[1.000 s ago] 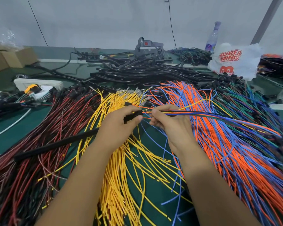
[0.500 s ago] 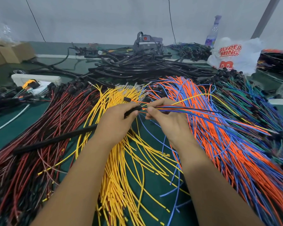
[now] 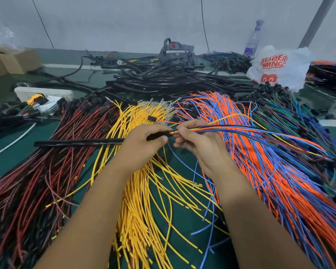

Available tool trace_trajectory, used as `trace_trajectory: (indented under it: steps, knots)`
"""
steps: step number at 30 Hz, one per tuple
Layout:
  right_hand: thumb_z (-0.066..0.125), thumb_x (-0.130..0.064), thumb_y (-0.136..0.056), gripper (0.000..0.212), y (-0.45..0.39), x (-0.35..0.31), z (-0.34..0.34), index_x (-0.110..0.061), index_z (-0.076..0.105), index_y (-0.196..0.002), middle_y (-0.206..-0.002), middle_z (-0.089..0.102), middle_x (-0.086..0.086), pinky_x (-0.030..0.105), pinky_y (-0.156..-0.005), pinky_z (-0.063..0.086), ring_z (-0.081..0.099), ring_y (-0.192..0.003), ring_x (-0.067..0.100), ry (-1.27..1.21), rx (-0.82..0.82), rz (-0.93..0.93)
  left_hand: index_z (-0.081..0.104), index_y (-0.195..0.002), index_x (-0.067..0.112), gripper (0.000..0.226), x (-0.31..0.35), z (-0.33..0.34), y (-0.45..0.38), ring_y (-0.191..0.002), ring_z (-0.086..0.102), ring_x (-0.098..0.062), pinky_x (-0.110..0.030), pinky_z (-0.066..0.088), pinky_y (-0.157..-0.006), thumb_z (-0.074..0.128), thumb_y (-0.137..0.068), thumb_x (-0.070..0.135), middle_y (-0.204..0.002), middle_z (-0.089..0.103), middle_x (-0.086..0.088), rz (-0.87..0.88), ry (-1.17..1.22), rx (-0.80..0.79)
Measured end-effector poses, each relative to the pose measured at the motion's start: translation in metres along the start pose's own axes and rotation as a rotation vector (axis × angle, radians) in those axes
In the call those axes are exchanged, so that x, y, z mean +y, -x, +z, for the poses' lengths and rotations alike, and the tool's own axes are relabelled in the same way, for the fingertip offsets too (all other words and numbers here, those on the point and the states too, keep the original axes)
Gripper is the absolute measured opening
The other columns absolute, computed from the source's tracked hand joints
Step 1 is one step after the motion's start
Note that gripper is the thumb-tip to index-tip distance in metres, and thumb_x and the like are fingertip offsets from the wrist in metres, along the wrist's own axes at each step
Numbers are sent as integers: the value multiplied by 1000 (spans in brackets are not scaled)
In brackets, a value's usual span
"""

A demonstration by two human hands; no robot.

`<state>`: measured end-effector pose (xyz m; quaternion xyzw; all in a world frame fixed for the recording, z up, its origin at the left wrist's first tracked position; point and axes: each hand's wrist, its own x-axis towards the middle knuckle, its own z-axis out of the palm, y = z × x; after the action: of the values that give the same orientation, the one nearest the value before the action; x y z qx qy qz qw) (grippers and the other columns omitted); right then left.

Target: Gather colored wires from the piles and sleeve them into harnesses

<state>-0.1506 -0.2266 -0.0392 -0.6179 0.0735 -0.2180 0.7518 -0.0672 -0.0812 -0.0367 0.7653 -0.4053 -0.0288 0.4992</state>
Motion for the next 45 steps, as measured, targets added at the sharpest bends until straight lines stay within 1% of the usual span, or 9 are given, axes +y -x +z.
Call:
trace_trajectory:
  steps: [7, 11, 15, 22, 27, 33, 38, 41, 45]
  knots:
    - [68, -9, -86, 19, -1, 4, 2, -23, 71, -73, -60, 67, 1, 22, -62, 52, 68, -60, 13, 286, 118, -75, 69, -108, 29, 21, -2, 4, 0, -98, 50, 8, -5, 38, -78, 60, -92, 18, -93, 60, 25, 50, -109, 34]
    - [68, -6, -85, 20, 1, 4, 4, -20, 72, -72, -64, 69, 4, 23, -64, 55, 69, -62, 15, 273, 60, -76, 66, -116, 27, 24, -10, 6, -2, -96, 47, -3, -27, 40, -86, 56, -94, 23, -95, 60, 16, 88, -278, 44]
    - [65, -7, -88, 20, 2, 1, 4, -19, 73, -75, -67, 70, 5, 32, -69, 58, 70, -65, 18, 222, 48, -50, 65, -116, 29, 24, -12, 7, -2, -97, 52, -7, -37, 46, -85, 55, -95, 25, -99, 61, 13, 99, -298, 64]
    - [61, 2, -88, 17, -1, -1, 7, -9, 66, -77, -64, 65, 8, 24, -59, 54, 64, -59, 15, 142, 63, -66, 66, -113, 27, 23, -10, 7, -2, -97, 51, -8, -37, 46, -85, 62, -91, 23, -95, 59, 16, 161, -325, 126]
    - [67, -2, -85, 15, -1, 1, 5, -11, 69, -74, -62, 63, 7, 36, -66, 55, 61, -57, 16, 186, 57, -70, 66, -114, 24, 23, -8, 8, -2, -99, 52, -12, -39, 46, -87, 59, -93, 24, -98, 60, 10, 131, -337, 117]
    - [56, -15, -95, 27, -3, 2, 7, -8, 69, -73, -63, 64, 11, 27, -55, 53, 58, -54, 16, -22, 96, 1, 67, -113, 15, 22, -4, 8, -1, -93, 52, -14, -37, 45, -82, 61, -92, 20, -93, 58, 6, 169, -326, 95]
    - [49, -44, -90, 23, -3, 6, 7, -25, 58, -80, -64, 61, -7, 35, -66, 51, 56, -58, 11, 429, 70, 31, 66, -109, 13, 20, 2, 14, 0, -93, 52, -18, -40, 44, -82, 64, -89, 17, -93, 58, 1, 203, -354, 30]
    - [48, -58, -84, 26, -2, 8, 8, -33, 55, -84, -66, 60, -13, 41, -75, 51, 59, -70, 14, 502, 46, 21, 63, -110, 18, 18, 3, 15, 2, -92, 52, -17, -42, 45, -80, 57, -93, 20, -93, 58, 2, 188, -363, -7]
    - [63, -33, -89, 18, -2, 4, 11, -26, 61, -73, -60, 56, -9, 31, -60, 43, 50, -55, 9, 154, 98, -19, 58, -95, 26, 11, 4, 14, 2, -81, 50, -14, -45, 45, -71, 47, -98, 25, -83, 54, 9, 162, -351, -27]
